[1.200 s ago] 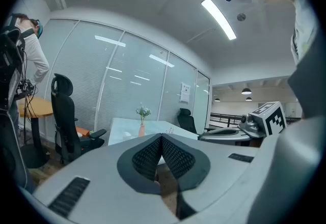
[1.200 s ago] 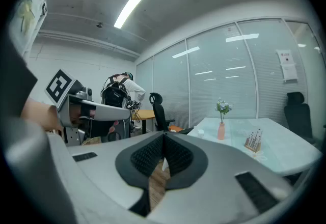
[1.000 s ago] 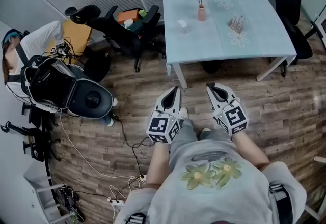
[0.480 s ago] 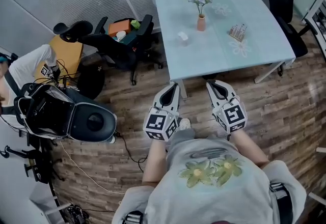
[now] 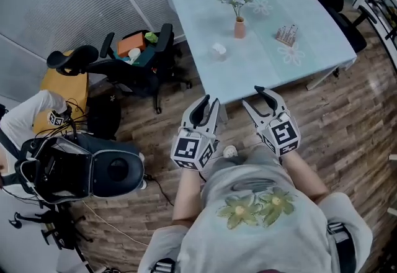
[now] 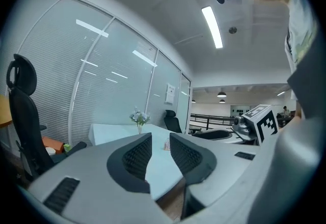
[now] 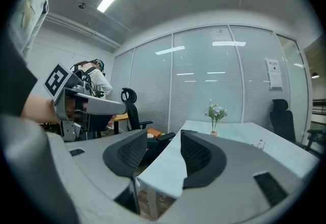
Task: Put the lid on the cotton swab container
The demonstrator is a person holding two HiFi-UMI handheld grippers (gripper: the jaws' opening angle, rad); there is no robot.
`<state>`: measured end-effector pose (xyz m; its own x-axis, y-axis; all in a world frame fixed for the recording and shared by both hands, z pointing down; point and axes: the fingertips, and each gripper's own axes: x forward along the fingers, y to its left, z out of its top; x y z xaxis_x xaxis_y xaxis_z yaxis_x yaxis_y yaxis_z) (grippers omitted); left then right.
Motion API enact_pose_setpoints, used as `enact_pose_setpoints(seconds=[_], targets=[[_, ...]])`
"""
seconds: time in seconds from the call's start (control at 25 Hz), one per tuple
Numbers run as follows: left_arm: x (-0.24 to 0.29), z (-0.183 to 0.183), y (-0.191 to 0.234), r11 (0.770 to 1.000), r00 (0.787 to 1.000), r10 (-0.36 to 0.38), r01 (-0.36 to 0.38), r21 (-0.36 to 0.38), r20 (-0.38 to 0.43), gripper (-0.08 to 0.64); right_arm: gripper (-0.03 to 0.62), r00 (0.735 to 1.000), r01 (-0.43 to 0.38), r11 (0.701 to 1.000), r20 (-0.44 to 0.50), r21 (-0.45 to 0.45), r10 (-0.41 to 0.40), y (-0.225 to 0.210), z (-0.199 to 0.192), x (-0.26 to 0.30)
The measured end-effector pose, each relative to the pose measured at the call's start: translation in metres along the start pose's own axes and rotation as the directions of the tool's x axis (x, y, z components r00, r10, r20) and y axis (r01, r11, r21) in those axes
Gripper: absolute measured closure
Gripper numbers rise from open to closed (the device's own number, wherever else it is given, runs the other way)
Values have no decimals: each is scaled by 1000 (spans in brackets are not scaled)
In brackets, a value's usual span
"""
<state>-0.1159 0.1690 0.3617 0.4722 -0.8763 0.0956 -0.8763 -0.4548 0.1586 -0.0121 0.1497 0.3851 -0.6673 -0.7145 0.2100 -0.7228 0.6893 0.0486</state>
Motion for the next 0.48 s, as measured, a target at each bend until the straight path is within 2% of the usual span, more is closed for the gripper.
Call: enact_pose_setpoints(seconds=[0.08, 0.16, 0.36, 0.48], targets=[[4, -3, 6, 1000, 1000, -14, 14, 10, -9, 390, 372, 1000, 8, 1000, -8, 1, -8, -1, -2, 4], [8, -4, 10, 999, 999, -33, 33, 9, -12, 335, 336, 1000, 12, 1000, -17, 3, -12, -2, -3, 7], [19, -1, 21, 998, 998, -59, 59, -14, 12, 257, 316, 999, 15, 1000, -42, 6, -15, -12, -11, 18], [32, -2, 28, 997, 997, -73, 73, -13, -7, 218, 273, 999, 14, 1000, -38, 20, -14, -21, -12, 29]])
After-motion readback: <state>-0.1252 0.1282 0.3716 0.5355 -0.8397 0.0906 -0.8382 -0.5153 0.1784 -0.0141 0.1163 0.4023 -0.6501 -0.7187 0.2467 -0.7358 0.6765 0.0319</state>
